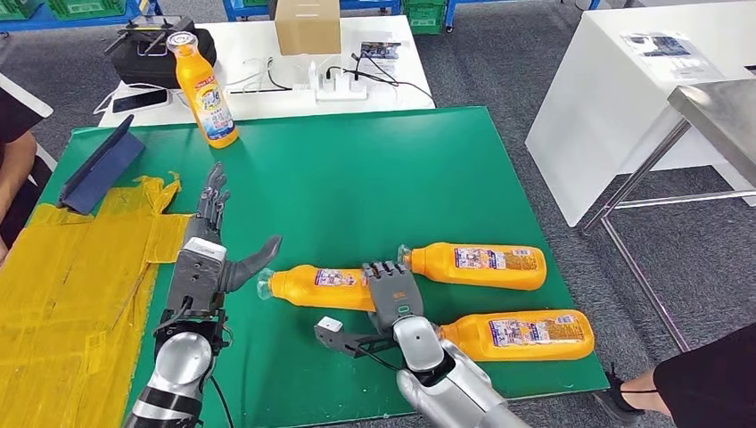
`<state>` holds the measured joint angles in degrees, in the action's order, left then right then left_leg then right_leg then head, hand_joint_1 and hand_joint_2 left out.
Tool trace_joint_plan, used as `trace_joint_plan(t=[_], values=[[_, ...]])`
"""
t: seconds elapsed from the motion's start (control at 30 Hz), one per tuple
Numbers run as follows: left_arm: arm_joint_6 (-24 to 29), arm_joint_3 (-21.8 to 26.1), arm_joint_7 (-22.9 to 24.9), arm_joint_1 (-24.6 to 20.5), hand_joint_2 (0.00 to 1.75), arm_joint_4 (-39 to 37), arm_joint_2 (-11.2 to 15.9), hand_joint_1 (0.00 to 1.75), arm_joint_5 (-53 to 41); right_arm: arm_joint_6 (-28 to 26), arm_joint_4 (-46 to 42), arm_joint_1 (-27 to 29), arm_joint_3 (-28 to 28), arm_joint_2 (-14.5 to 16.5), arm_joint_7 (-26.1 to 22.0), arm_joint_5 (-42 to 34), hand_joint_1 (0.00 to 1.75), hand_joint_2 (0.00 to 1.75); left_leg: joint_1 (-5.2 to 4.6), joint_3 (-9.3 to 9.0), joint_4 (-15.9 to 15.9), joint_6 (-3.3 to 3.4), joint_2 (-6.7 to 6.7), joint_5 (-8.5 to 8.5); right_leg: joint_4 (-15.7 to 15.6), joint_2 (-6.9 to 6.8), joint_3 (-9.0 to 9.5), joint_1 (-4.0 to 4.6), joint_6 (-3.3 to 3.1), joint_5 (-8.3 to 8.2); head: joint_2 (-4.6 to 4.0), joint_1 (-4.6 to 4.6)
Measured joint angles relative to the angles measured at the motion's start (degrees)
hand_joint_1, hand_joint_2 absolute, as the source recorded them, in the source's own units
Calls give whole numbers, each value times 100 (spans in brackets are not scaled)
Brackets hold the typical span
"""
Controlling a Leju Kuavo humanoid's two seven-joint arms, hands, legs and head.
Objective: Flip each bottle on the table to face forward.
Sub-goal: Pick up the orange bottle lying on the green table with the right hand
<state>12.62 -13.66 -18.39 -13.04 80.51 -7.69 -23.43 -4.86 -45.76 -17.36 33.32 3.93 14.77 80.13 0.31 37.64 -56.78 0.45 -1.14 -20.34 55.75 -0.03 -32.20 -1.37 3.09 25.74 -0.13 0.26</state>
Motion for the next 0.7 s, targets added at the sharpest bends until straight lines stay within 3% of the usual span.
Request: trace_joint_plan(t=[0.23, 0.37, 0.5, 0.7], values=[[7, -60, -44, -28, 175, -86, 0, 0, 99, -94, 157, -130, -25, 3, -287, -296, 175, 175, 2, -17, 1, -1, 18, 1, 1, 9, 11, 3, -11, -5, 0, 1], [-43, -61, -27, 98, 175, 34, 5, 0, 205, -1266, -181, 131, -109, 55, -243, -629, 175, 175, 1, 6, 0, 2, 2, 9, 4, 4, 23, 3, -5, -9, 0, 1], [-373, -59, 24, 383, 175, 317, 26, 0, 508, -2690, -1329, 722, -471, 163, -716, -1309, 175, 175, -1, 56, -1, 8, -5, 21, 6, 1, 17, 1, 3, -16, 0, -1], [-668, -63, 1, 554, 175, 482, 53, 0, 869, -3306, -2515, 1256, -1012, 292, -1473, -1980, 175, 175, -1, 79, -1, 2, -6, 12, 5, 0, -9, 1, 0, -10, 0, 1]])
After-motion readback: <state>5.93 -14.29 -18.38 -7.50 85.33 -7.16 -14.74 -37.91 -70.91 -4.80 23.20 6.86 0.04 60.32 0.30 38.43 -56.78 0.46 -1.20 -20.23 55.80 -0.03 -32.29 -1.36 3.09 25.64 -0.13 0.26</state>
